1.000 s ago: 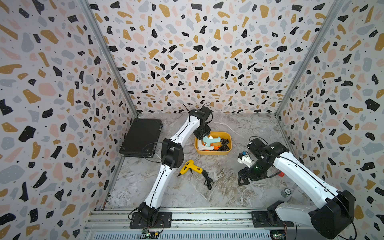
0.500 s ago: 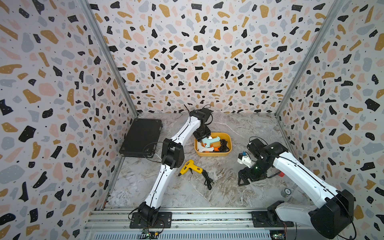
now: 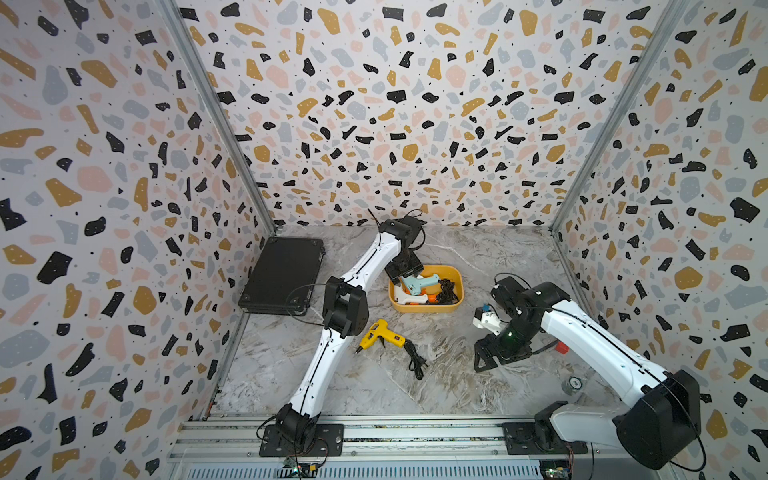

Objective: Put the hot melt glue gun into the storage box
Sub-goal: Place the hot melt adhesive gun in the storage box.

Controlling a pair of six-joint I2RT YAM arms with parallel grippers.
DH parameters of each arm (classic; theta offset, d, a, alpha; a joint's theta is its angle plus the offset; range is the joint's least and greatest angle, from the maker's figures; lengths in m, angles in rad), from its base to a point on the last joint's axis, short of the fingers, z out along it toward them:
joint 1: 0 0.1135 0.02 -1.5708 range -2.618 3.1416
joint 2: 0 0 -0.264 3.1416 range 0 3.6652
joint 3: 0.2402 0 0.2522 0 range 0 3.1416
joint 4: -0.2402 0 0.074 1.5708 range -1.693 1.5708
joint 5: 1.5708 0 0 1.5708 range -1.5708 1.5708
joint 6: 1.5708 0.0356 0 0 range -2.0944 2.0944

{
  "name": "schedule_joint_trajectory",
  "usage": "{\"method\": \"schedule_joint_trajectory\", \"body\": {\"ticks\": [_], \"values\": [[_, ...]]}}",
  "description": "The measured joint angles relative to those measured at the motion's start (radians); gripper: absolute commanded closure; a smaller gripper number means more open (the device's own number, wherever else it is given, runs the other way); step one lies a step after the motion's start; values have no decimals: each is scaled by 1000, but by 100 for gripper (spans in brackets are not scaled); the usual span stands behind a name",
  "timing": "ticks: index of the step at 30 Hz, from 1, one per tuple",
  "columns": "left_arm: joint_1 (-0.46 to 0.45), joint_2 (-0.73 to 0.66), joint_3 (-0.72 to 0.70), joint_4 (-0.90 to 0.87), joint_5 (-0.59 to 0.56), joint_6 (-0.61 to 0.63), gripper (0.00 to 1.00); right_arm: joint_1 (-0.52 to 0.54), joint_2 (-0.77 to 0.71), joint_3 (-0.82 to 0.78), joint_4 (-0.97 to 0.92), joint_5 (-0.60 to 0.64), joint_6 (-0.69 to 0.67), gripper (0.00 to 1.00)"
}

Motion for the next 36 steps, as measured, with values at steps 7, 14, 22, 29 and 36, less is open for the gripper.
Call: {"method": "schedule_joint_trajectory", "body": {"ticks": [7,14,22,29,36], "values": [[0,-2,-4,2,9,7,42,0,3,0,0,-5,-1,6],[0,-15,-30,7,20,18,45,0,3,0,0,-5,-1,6],[2,-72,-5,-21,23,67,33,0,3,10,-1,-1,0,6],[3,-393,-124,-25,-108,190,36,0,3,67,2,18,-3,10],[25,-1057,-810,63,-272,241,38,24,2,91,100,77,3,21]]}}
